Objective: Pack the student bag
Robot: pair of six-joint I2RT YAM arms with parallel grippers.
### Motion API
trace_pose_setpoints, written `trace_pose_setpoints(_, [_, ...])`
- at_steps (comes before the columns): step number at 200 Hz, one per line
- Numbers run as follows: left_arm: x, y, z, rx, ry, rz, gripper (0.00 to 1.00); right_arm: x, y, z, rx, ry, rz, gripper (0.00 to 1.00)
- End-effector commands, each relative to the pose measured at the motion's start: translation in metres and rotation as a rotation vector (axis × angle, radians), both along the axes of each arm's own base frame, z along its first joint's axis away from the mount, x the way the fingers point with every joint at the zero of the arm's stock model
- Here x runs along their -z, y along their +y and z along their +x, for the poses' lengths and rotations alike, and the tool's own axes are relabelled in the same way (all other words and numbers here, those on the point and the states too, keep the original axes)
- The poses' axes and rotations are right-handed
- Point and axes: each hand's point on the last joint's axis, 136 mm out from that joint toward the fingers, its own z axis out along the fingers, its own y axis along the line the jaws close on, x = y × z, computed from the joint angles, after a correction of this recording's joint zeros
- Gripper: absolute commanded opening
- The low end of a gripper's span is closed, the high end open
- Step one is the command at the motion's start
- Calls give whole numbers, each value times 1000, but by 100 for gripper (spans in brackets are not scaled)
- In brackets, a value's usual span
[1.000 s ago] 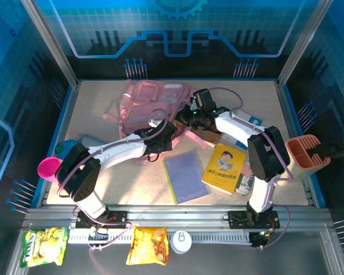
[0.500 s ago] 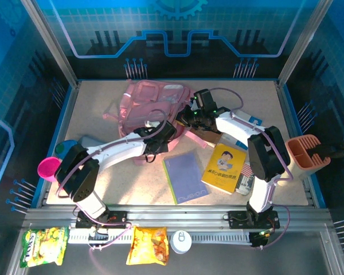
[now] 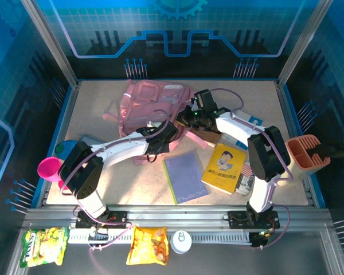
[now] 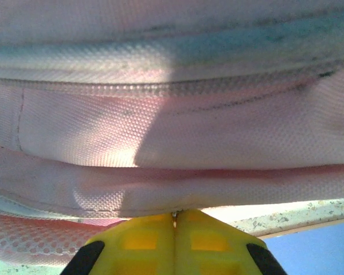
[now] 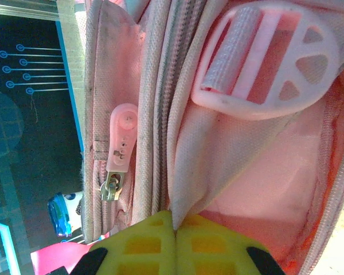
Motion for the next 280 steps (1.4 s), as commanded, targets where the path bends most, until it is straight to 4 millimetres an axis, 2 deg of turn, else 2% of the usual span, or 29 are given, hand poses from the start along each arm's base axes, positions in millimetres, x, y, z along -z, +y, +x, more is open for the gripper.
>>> trace_pose_setpoints(1, [-11, 2, 2, 8, 2, 12, 0, -35, -7, 11, 2, -121, 26, 0])
trace_pose_setpoints(27, [-23, 7, -5, 52, 46, -40, 0, -24, -23, 17, 26, -132, -32, 0])
trace_pose_setpoints(44, [-25, 5, -17, 133, 134, -127, 0, -18, -31, 20, 22, -139, -52, 0])
trace_pose_setpoints(69, [-20, 27, -27, 151, 169, -97, 0, -8, -45, 23, 13, -145, -82, 0])
trace_pose_setpoints(108, [-7, 59, -26, 106, 209, -73, 0, 1, -59, 39, -4, -179, -122, 0])
trace_pose_setpoints(128, [-7, 61, -23, 113, 204, -75, 0, 7, -64, 46, -13, -182, -152, 2])
trace_pose_setpoints(142, [-8, 53, -20, 138, 198, -104, 0, 8, -66, 47, -15, -179, -153, 9])
trace_pose_setpoints(164, [-12, 38, -16, 170, 187, -174, 0, 7, -72, 36, 7, -142, -141, 28])
trace_pose_setpoints(180, [-17, 31, -12, 182, 176, -201, 0, 4, -80, 20, 38, -96, -151, 42])
trace_pose_setpoints(189, [-20, 28, -10, 193, 170, -215, 0, 3, -85, 7, 62, -70, -169, 51])
trace_pose_setpoints(208, [-27, 20, -4, 224, 149, -234, 0, 4, -94, -18, 116, -23, -206, 61])
trace_pose_setpoints(225, [-32, 11, 2, 256, 128, -267, 0, 6, -93, -41, 160, 9, -209, 76])
trace_pose_setpoints(249, [-37, -1, 7, 297, 113, -308, 0, 15, -82, -63, 210, 69, -193, 85])
trace_pose_setpoints(280, [-34, -7, 2, 342, 122, -335, 0, 26, -54, -71, 282, 135, -145, 86])
